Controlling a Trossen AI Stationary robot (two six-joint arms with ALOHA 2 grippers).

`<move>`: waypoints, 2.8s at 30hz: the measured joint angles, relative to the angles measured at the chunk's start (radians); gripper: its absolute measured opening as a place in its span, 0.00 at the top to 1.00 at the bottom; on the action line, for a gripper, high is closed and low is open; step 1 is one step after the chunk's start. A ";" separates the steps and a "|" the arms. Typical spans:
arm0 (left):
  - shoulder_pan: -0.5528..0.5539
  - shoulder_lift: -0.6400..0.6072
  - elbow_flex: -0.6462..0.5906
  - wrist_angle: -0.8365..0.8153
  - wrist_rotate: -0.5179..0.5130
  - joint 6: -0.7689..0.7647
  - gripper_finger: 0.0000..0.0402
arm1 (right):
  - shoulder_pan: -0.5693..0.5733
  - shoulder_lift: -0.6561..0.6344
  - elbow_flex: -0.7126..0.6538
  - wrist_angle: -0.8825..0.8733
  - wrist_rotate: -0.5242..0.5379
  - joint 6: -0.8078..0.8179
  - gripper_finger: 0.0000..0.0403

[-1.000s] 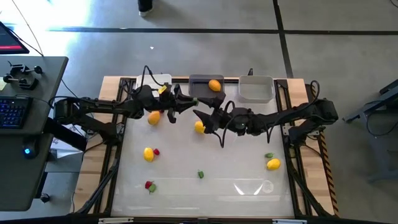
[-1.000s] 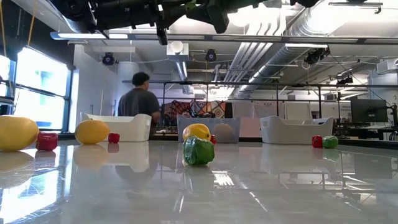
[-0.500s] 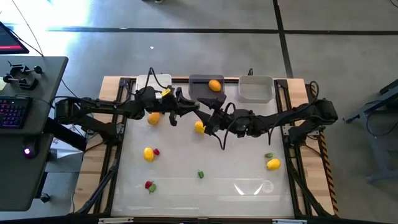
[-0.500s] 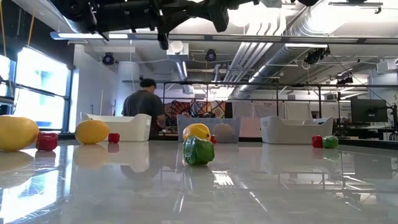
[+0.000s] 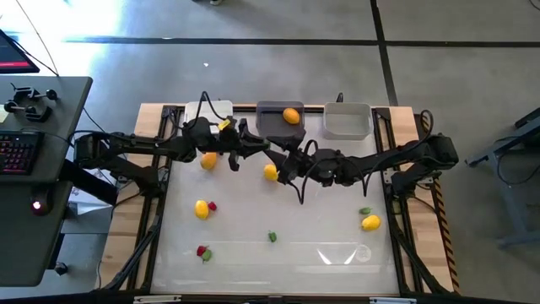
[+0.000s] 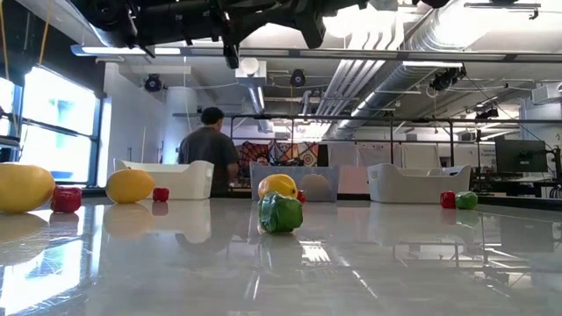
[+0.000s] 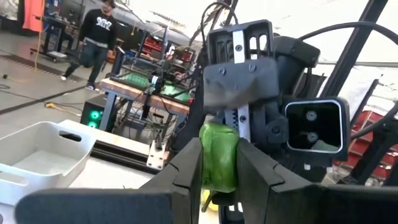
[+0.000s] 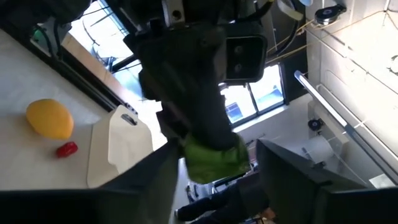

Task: Sort produce into baskets
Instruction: Put the green bell pepper into the gray bin

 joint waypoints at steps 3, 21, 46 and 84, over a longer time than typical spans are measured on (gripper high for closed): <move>0.001 0.000 -0.001 -0.001 0.009 0.004 0.85 | 0.000 -0.001 0.000 -0.014 0.004 0.013 0.65; 0.018 -0.018 0.000 -0.085 0.001 0.338 0.58 | -0.009 0.000 0.000 -0.032 0.102 0.053 0.80; 0.003 -0.162 -0.177 -0.105 -0.156 0.547 0.42 | -0.614 -0.134 0.000 -0.782 -0.100 0.927 0.79; 0.002 -0.162 -0.221 -0.092 -0.164 0.470 0.42 | -0.955 0.158 -0.002 -1.051 -0.254 1.280 0.54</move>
